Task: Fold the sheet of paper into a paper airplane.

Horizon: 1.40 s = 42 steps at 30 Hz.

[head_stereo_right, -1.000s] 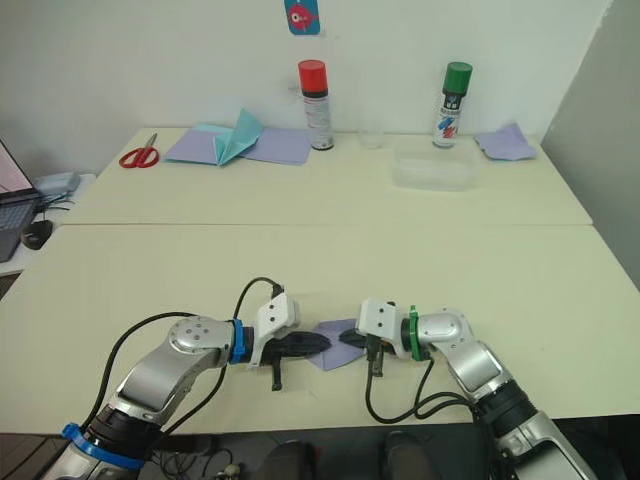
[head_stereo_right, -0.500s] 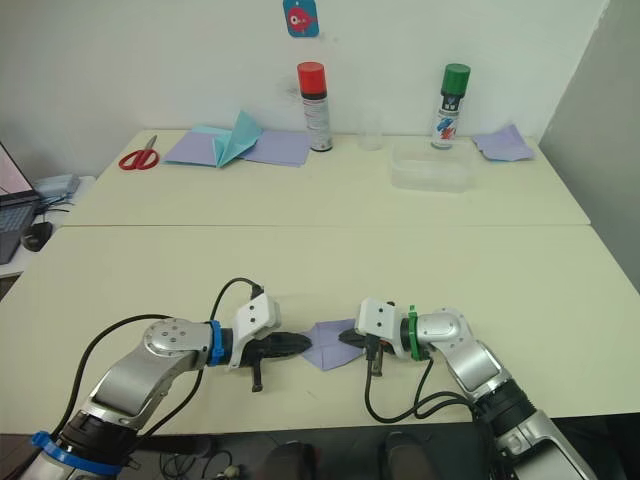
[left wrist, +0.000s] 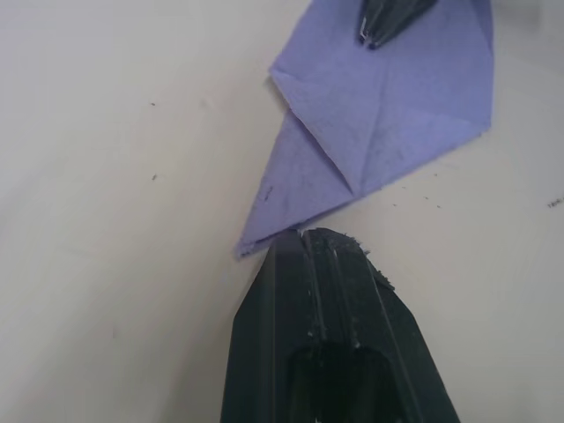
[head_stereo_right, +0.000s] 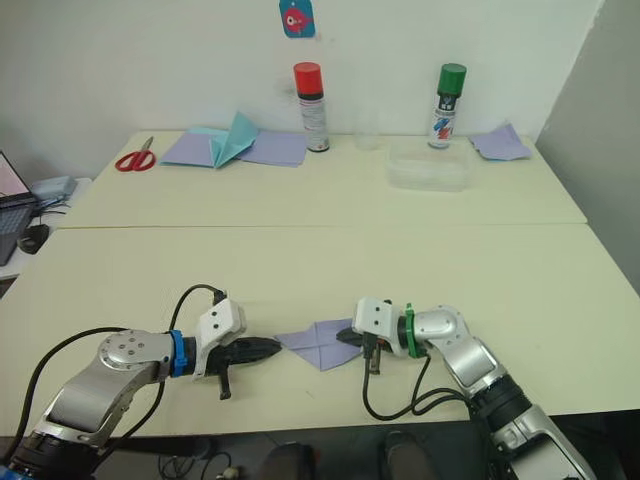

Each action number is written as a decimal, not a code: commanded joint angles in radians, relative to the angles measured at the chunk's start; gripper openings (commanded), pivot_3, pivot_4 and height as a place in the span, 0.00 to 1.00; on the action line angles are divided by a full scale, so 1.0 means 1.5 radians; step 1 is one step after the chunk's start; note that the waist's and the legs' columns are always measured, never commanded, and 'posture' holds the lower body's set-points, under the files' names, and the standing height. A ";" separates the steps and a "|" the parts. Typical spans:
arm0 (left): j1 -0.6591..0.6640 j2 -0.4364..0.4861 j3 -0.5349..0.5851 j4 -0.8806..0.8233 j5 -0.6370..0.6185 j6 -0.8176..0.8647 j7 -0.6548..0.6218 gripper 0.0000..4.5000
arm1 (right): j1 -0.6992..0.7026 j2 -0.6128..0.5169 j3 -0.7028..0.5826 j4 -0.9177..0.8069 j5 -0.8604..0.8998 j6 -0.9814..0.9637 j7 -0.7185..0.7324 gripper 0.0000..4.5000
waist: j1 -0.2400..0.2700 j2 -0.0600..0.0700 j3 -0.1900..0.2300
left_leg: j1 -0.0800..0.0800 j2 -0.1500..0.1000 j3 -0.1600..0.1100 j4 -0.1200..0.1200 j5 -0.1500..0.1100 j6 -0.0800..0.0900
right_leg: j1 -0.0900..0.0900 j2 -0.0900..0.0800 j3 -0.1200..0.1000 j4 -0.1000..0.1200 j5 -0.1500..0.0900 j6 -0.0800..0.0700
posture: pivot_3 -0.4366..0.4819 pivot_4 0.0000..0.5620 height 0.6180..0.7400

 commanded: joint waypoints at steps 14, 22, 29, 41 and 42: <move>-0.055 0.050 0.012 -0.106 -0.068 0.064 -0.069 0.00 | 0.010 -0.011 0.009 0.018 -0.028 0.007 0.003 0.00 | 0.003 -0.001 0.002 | -0.002 -0.001 0.000 0.000 0.000 0.000 | 0.000 0.000 0.000 0.000 0.002 0.004 | 0.48 0.27 1.00; -0.087 0.025 0.015 -0.089 -0.091 0.075 -0.044 0.00 | 0.002 -0.001 0.014 0.027 -0.032 0.004 0.001 0.00 | 0.004 -0.001 0.003 | -0.002 -0.001 0.000 0.000 0.000 0.000 | 0.001 0.000 0.000 -0.001 0.000 0.000 | 0.48 0.27 1.00; -0.081 -0.041 -0.094 0.013 0.049 -0.038 0.000 0.00 | -0.004 0.002 0.015 0.037 -0.035 -0.003 0.004 0.00 | 0.002 -0.001 0.003 | -0.002 -0.001 0.000 0.000 0.000 0.000 | 0.000 0.001 0.000 0.000 0.002 0.004 | 0.48 0.27 1.00; -0.066 -0.034 -0.133 0.091 0.112 -0.102 -0.015 0.00 | 0.019 0.000 -0.053 -0.025 0.067 -0.090 0.050 0.04 | 0.004 -0.001 0.003 | -0.002 -0.001 0.001 0.000 0.000 0.000 | 0.001 0.000 0.000 0.000 0.002 0.004 | 0.48 0.27 1.00; -0.066 -0.034 -0.134 0.093 0.113 -0.104 -0.018 0.00 | 0.017 -0.005 -0.063 -0.027 0.073 -0.103 0.055 0.09 | 0.004 -0.001 0.003 | -0.002 -0.001 0.001 0.000 0.000 0.000 | 0.001 0.000 0.000 0.000 0.002 0.004 | 0.48 0.27 1.00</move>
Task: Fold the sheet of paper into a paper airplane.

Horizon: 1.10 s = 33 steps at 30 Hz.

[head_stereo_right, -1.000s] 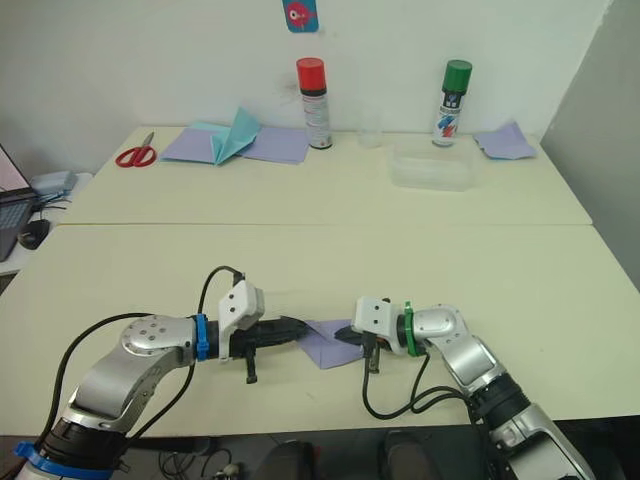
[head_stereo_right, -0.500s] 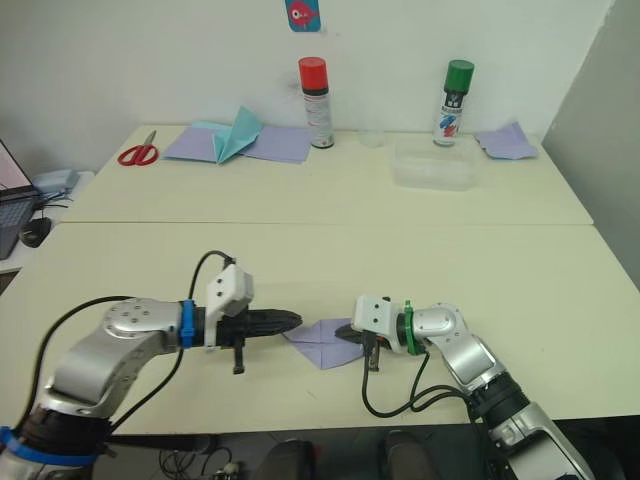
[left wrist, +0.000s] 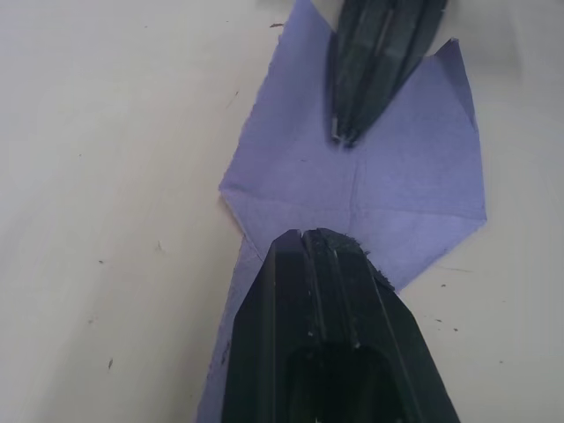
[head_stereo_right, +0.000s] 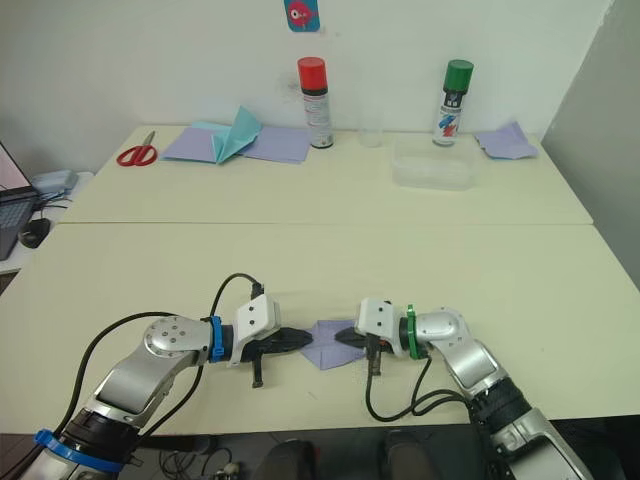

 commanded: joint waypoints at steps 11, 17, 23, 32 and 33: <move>0.006 -0.004 -0.027 0.039 0.029 0.015 -0.011 0.00 | 0.011 -0.126 -0.070 0.030 0.024 -0.331 0.145 0.95 | 0.001 0.000 0.000 | 0.000 -0.001 0.000 0.000 0.000 0.000 | 0.000 0.000 -0.001 0.000 0.000 0.000 | 0.48 0.27 1.00; 0.005 -0.005 -0.024 0.037 0.027 0.020 -0.009 0.00 | -0.016 -0.104 -0.048 0.128 -0.038 -0.430 0.110 0.99 | 0.001 0.000 0.000 | 0.001 0.000 0.000 0.000 0.000 0.000 | 0.000 0.000 0.000 0.000 0.000 0.000 | 0.48 0.27 1.00; 0.008 -0.003 -0.021 0.032 0.028 0.022 -0.005 0.00 | -0.043 -0.069 -0.028 0.172 -0.065 -0.459 0.085 0.99 | 0.000 0.000 0.000 | 0.002 0.000 0.000 0.000 0.000 0.000 | 0.002 0.000 0.001 0.000 0.000 0.001 | 0.48 0.27 1.00; 0.014 0.001 -0.015 0.024 0.029 0.022 -0.002 0.00 | 0.004 -0.078 -0.062 0.047 0.116 -0.240 0.144 0.99 | 0.001 0.001 0.000 | 0.002 0.000 0.000 0.000 0.000 0.000 | 0.002 0.000 0.001 0.001 0.000 0.000 | 0.48 0.27 1.00; 0.014 0.001 -0.014 0.024 0.029 0.022 -0.002 0.00 | 0.013 -0.087 -0.066 0.020 0.133 -0.197 0.147 0.99 | 0.001 0.001 0.000 | 0.001 0.000 0.000 0.000 0.000 0.000 | 0.002 0.000 0.001 0.001 0.000 0.000 | 0.48 0.27 1.00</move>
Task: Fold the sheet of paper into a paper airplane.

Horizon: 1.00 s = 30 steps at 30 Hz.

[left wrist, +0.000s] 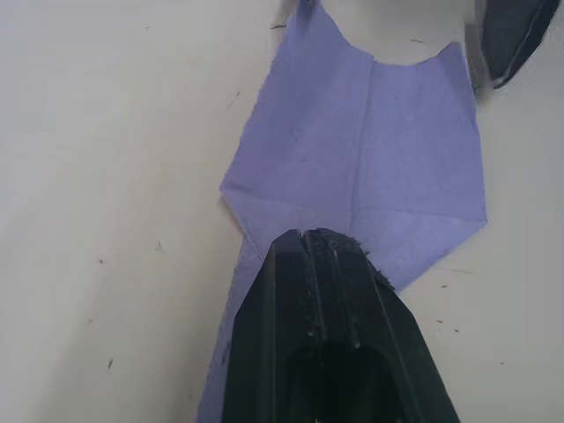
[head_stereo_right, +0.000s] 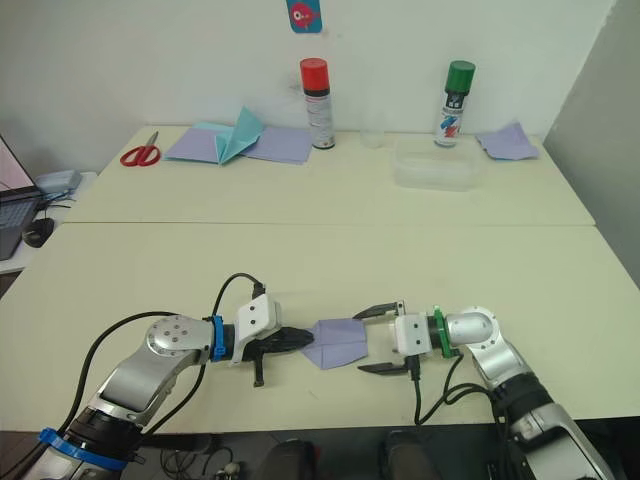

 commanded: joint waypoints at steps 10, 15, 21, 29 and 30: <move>0.013 0.009 -0.016 0.021 0.032 0.016 0.002 0.00 | -0.030 -0.104 -0.090 -0.312 0.292 0.982 -0.170 0.99 | -0.001 0.000 0.000 | -0.001 0.001 0.000 0.000 0.000 0.000 | -0.002 -0.001 0.000 0.000 0.000 0.000 | 0.48 0.27 1.00; 0.011 0.003 -0.017 0.021 0.035 0.016 0.006 0.00 | -0.095 0.036 -0.226 -0.264 0.350 1.271 -0.320 0.99 | -0.002 0.000 0.000 | -0.001 0.000 0.000 0.000 0.000 0.000 | -0.002 0.000 0.000 0.000 0.000 0.000 | 0.48 0.27 1.00; 0.017 0.003 -0.018 0.015 0.036 0.018 0.007 0.00 | -0.115 0.145 -0.274 -0.254 0.324 1.354 -0.427 0.99 | -0.002 0.000 -0.001 | -0.003 0.000 0.000 0.000 0.000 0.000 | -0.003 0.000 0.000 -0.001 0.000 0.000 | 0.48 0.27 1.00; 0.022 0.000 -0.018 0.010 0.039 0.018 0.009 0.00 | -0.115 0.200 -0.291 -0.240 0.339 1.358 -0.497 0.99 | -0.006 0.001 -0.001 | -0.001 0.000 -0.001 0.000 0.000 0.000 | -0.002 0.001 -0.001 0.000 0.001 0.002 | 0.48 0.27 1.00; 0.023 0.000 -0.018 0.009 0.039 0.018 0.010 0.00 | -0.116 0.206 -0.297 -0.235 0.342 1.358 -0.503 0.99 | -0.007 0.001 -0.001 | -0.001 0.000 -0.001 0.000 0.000 0.000 | -0.002 0.001 -0.001 0.000 0.001 0.002 | 0.48 0.27 1.00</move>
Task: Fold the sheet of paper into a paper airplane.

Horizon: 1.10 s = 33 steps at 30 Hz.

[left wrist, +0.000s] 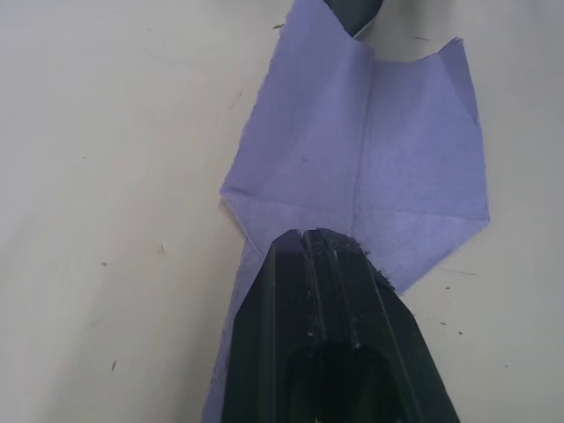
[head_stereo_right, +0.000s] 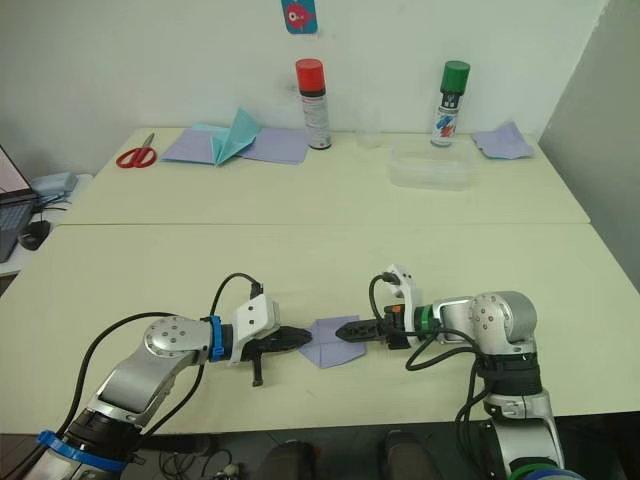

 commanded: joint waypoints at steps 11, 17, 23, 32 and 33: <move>0.013 0.000 -0.026 0.021 0.027 0.016 0.003 0.00 | -0.019 0.042 -0.055 0.064 0.106 0.005 -0.055 0.99 | -0.007 0.000 0.000 | -0.001 0.000 0.000 0.000 0.000 0.001 | 0.000 0.000 0.001 0.000 0.000 0.001 | 0.48 0.27 1.00; 0.008 -0.001 -0.027 0.027 0.030 0.013 0.001 0.00 | -0.008 0.026 -0.019 0.038 0.086 0.004 -0.058 0.99 | -0.007 0.001 0.000 | -0.002 -0.001 0.001 0.000 0.000 0.001 | 0.000 0.000 0.001 -0.001 0.000 0.001 | 0.48 0.27 1.00; 0.003 -0.002 -0.028 0.029 0.029 0.015 0.001 0.00 | 0.003 0.017 0.006 0.035 0.062 -0.028 -0.059 0.78 | -0.007 0.001 0.000 | -0.002 -0.001 0.001 0.000 0.000 0.001 | 0.000 -0.001 0.001 -0.001 0.000 0.001 | 0.48 0.27 1.00; 0.001 -0.003 -0.026 0.031 0.028 0.015 0.000 0.00 | 0.005 0.009 0.017 0.047 0.037 -0.056 -0.052 0.05 | -0.007 0.001 0.000 | -0.002 0.000 0.001 0.000 0.000 0.001 | 0.000 -0.002 0.001 -0.002 0.000 0.001 | 0.48 0.27 1.00; 0.002 -0.003 -0.025 0.031 0.026 0.015 0.000 0.00 | 0.005 0.009 0.017 0.047 0.035 -0.058 -0.051 0.02 | -0.007 0.001 0.000 | -0.002 0.000 0.001 0.000 0.000 0.001 | 0.000 -0.002 0.001 -0.002 0.000 0.001 | 0.48 0.27 1.00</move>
